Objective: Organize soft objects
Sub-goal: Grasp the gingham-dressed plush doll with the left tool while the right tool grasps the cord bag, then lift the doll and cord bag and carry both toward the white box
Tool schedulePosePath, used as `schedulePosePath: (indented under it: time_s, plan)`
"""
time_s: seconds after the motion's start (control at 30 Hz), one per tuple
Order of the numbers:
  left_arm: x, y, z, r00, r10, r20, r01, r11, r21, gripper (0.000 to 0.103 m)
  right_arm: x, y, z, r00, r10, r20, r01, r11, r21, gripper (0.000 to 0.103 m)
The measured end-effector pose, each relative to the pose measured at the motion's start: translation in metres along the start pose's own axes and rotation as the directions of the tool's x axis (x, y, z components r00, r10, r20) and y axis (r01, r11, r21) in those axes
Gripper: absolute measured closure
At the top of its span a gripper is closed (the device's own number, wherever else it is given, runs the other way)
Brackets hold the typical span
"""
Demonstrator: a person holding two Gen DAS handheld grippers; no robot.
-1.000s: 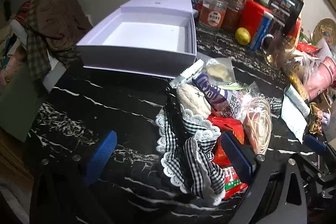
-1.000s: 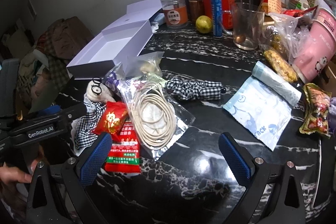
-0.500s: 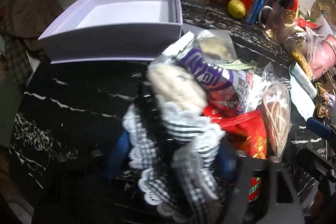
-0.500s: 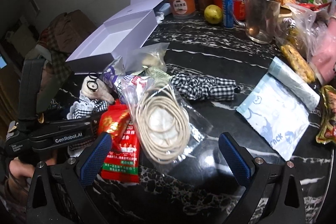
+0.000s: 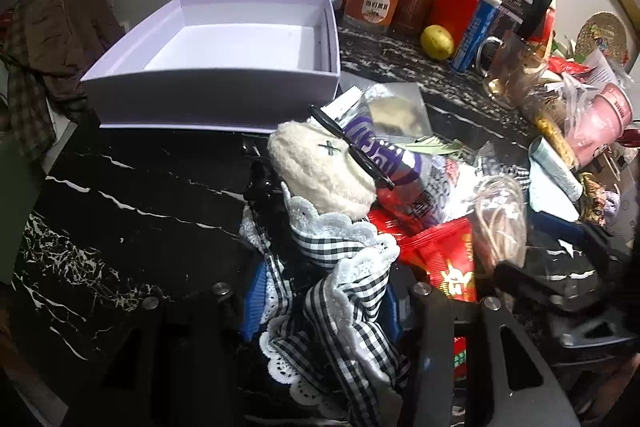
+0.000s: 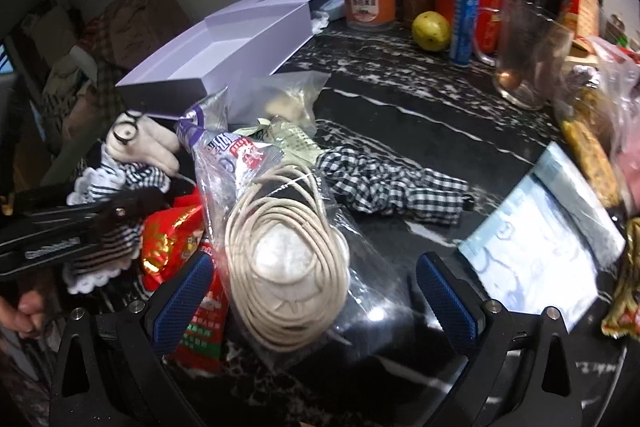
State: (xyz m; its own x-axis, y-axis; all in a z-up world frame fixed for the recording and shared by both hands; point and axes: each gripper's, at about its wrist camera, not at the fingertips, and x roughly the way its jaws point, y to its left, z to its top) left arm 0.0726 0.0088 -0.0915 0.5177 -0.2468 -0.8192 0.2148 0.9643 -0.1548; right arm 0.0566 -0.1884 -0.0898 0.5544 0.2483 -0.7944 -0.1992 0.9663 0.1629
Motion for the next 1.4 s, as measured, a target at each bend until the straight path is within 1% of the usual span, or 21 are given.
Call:
schedulePosePath:
  time_s: [0.03, 0.1, 0.13, 0.17, 0.2, 0.23, 0.27, 0.37, 0.53, 0.67, 0.8, 0.87, 0.93, 1.0, 1.13, 1.33, 1.4]
  plan:
    - [-0.003, 0.001, -0.001, 1.0, 0.003, 0.007, -0.003, 1.0, 0.002, 0.057, 0.002, 0.001, 0.0, 1.0, 0.013, 0.004, -0.013, 1.0, -0.007, 0.0]
    - [-0.007, 0.001, -0.002, 1.0, 0.008, 0.014, -0.008, 1.0, 0.0, 0.057, 0.008, 0.003, 0.0, 0.999, 0.042, 0.0, -0.042, 0.999, -0.019, 0.006]
    - [-0.006, 0.001, -0.002, 1.0, 0.008, 0.011, -0.008, 1.0, 0.0, 0.057, 0.011, 0.004, 0.0, 0.999, 0.041, -0.012, -0.041, 0.999, -0.025, 0.013]
    - [-0.006, 0.0, -0.002, 1.0, 0.007, 0.008, -0.007, 1.0, 0.0, 0.057, 0.01, 0.007, -0.001, 1.0, 0.02, 0.002, -0.02, 0.999, -0.045, 0.02]
    - [-0.006, 0.0, -0.003, 1.0, 0.007, 0.006, -0.007, 1.0, 0.0, 0.057, 0.01, 0.009, -0.002, 1.0, 0.008, 0.001, -0.008, 0.998, -0.06, 0.022]
    - [-0.007, 0.0, -0.004, 1.0, 0.007, 0.007, -0.007, 1.0, -0.001, 0.057, 0.009, 0.011, -0.003, 1.0, -0.001, 0.003, 0.002, 0.998, -0.067, 0.031]
    - [-0.008, 0.0, -0.005, 1.0, 0.007, 0.009, -0.007, 1.0, -0.002, 0.057, 0.006, 0.01, -0.003, 1.0, -0.005, 0.012, 0.006, 0.999, -0.053, 0.043]
    - [-0.011, -0.001, -0.007, 1.0, 0.002, 0.016, -0.002, 1.0, -0.014, 0.057, -0.001, 0.007, -0.006, 1.0, 0.002, 0.014, -0.002, 1.0, -0.007, 0.049]
    - [-0.019, -0.002, -0.011, 0.999, 0.014, 0.034, -0.013, 1.0, -0.015, 0.057, -0.021, 0.0, -0.019, 0.999, 0.016, 0.047, -0.018, 0.999, 0.046, 0.05]
    - [-0.027, -0.007, -0.017, 0.999, 0.015, 0.047, -0.014, 1.0, -0.009, 0.057, -0.037, -0.001, -0.03, 0.998, 0.011, 0.067, -0.015, 0.998, 0.068, 0.05]
    - [-0.036, -0.008, -0.024, 0.998, 0.016, 0.06, -0.015, 1.0, -0.018, 0.057, -0.048, 0.001, -0.04, 0.997, 0.027, 0.073, -0.033, 0.996, 0.084, 0.05]
    - [-0.04, -0.009, -0.027, 0.997, 0.032, 0.072, -0.031, 0.999, -0.018, 0.057, -0.053, 0.003, -0.046, 0.996, 0.031, 0.081, -0.038, 0.996, 0.083, 0.05]
    - [-0.047, -0.012, -0.031, 0.994, 0.058, 0.091, -0.059, 0.998, 0.002, 0.057, -0.057, 0.005, -0.05, 0.995, 0.034, 0.089, -0.041, 0.996, 0.078, 0.05]
    - [-0.053, -0.013, -0.034, 0.992, 0.061, 0.107, -0.062, 0.998, 0.005, 0.057, -0.062, 0.008, -0.052, 0.994, 0.045, 0.101, -0.051, 0.997, 0.066, 0.05]
    - [-0.066, -0.013, -0.036, 0.989, 0.065, 0.136, -0.066, 0.998, 0.001, 0.057, -0.068, 0.017, -0.052, 0.991, 0.062, 0.115, -0.067, 0.997, 0.036, 0.049]
    - [-0.077, -0.012, -0.033, 0.983, 0.057, 0.172, -0.056, 0.998, -0.009, 0.057, -0.076, 0.031, -0.034, 0.985, 0.1, 0.143, -0.098, 0.995, -0.025, 0.049]
    - [-0.079, -0.013, -0.028, 0.978, 0.081, 0.193, -0.082, 0.997, -0.003, 0.057, -0.078, 0.034, -0.029, 0.982, 0.114, 0.151, -0.11, 0.993, -0.04, 0.049]
